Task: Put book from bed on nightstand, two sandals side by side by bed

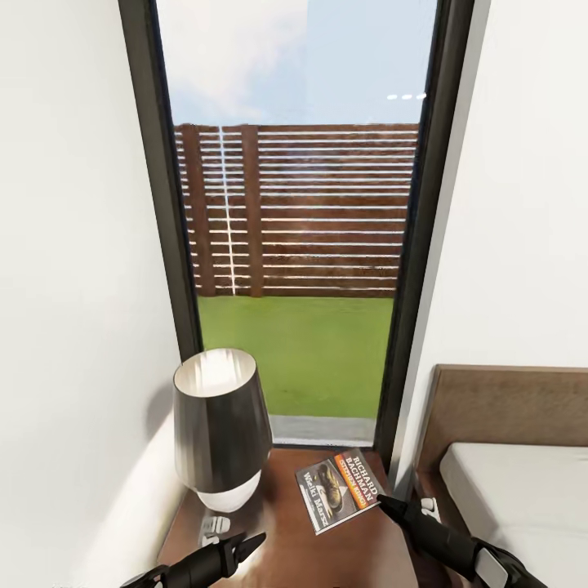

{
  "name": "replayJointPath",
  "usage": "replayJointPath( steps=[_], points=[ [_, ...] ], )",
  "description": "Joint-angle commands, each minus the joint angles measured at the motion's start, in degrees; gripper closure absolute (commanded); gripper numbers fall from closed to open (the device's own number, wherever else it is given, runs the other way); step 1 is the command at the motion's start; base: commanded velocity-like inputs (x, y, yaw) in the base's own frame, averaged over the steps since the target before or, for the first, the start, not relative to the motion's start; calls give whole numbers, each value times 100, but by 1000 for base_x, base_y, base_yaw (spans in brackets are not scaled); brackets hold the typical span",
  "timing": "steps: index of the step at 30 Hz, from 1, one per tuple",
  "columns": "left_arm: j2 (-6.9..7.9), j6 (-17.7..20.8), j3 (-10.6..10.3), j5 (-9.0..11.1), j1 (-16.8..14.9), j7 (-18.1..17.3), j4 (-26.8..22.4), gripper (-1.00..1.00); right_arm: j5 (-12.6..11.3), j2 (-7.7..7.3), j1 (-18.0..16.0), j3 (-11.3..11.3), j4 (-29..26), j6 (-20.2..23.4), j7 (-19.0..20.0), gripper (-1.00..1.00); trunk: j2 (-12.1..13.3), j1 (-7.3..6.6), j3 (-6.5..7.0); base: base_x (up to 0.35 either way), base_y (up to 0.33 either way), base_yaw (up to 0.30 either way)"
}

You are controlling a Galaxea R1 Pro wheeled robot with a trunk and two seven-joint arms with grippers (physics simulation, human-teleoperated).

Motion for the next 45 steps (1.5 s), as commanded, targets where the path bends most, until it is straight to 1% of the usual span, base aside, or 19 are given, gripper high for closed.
replayJointPath(
  steps=[1,29,31,32,33,35,36,37,38,40,42,45],
  points=[
    [0,-24,18,-18,-4,-13,4,-100,-65,-2,-3,17,1,52,-3,100,-45,22,-25,0,0,0],
    [-4,-26,18,-21,-4,-17,4,-100,-65,-2,-3,17,1,50,-11,100,-1168,637,-527,0,0,0],
    [5,-18,27,-21,-4,-74,4,-100,-65,2,-3,17,1,49,-11,100,-1168,637,-527,0,0,0],
    [12,-8,31,-20,-4,-156,0,-100,-65,4,-3,17,1,48,-11,100,-1168,637,-527,0,0,0],
    [15,31,34,-19,-4,-318,-6,-100,-65,5,-3,17,1,46,-11,100,-1168,637,-527,0,0,0],
    [26,245,37,-18,-6,-766,-32,-100,-61,36,-3,17,1,44,-11,100,-1168,637,-527,0,0,0],
    [29,327,38,-18,-8,-874,-50,-100,-60,58,-3,17,1,46,-11,100,-1168,637,-527,0,0,0],
    [33,518,41,-17,-11,-1056,-118,-100,-56,108,-3,17,1,45,-11,100,-1168,637,-527,0,0,0],
    [54,890,43,-12,-15,-1255,-344,-100,-52,159,-3,17,1,44,-11,100,-1168,637,-527,0,0,0],
    [101,1400,44,6,-18,-1438,-685,-100,-49,193,-3,17,1,43,-14,100,-1168,637,-527,0,0,0],
    [125,1850,49,66,-20,-1632,-913,-100,-48,208,-3,17,1,43,-12,100,-1168,637,-527,0,0,0],
    [145,2109,52,181,-21,-1798,-1030,-100,-48,214,-3,17,1,43,-12,100,-1168,637,-527,0,0,0]
  ],
)
